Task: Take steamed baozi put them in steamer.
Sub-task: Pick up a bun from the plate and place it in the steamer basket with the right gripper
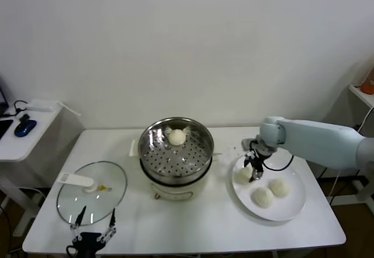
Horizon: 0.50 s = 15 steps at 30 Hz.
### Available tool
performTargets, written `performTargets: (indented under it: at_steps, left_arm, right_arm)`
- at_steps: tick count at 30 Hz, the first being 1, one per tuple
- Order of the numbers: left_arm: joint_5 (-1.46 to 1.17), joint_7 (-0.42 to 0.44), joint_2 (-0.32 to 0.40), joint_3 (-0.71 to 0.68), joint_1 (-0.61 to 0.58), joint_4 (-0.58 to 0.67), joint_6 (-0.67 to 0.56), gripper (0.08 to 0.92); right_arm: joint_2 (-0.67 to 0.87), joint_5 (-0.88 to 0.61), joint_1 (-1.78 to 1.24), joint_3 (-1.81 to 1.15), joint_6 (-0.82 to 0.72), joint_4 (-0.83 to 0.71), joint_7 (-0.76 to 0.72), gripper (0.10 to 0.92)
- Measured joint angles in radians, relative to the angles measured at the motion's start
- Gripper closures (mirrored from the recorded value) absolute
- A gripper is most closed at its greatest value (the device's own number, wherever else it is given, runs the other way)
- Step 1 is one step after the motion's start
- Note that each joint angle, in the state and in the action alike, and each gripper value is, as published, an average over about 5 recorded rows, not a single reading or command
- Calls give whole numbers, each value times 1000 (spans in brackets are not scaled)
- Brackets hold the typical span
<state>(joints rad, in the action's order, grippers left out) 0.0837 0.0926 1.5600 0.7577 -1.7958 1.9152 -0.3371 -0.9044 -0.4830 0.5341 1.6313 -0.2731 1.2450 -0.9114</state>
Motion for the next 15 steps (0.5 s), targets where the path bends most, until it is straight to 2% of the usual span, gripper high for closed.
performTargets:
  at_steps: [15]
  left_arm:
    - [15,8,-1,-11,9,-6,-2,177]
  right_arm:
    - [-65,-337,453,238,-24,222,-57,365]
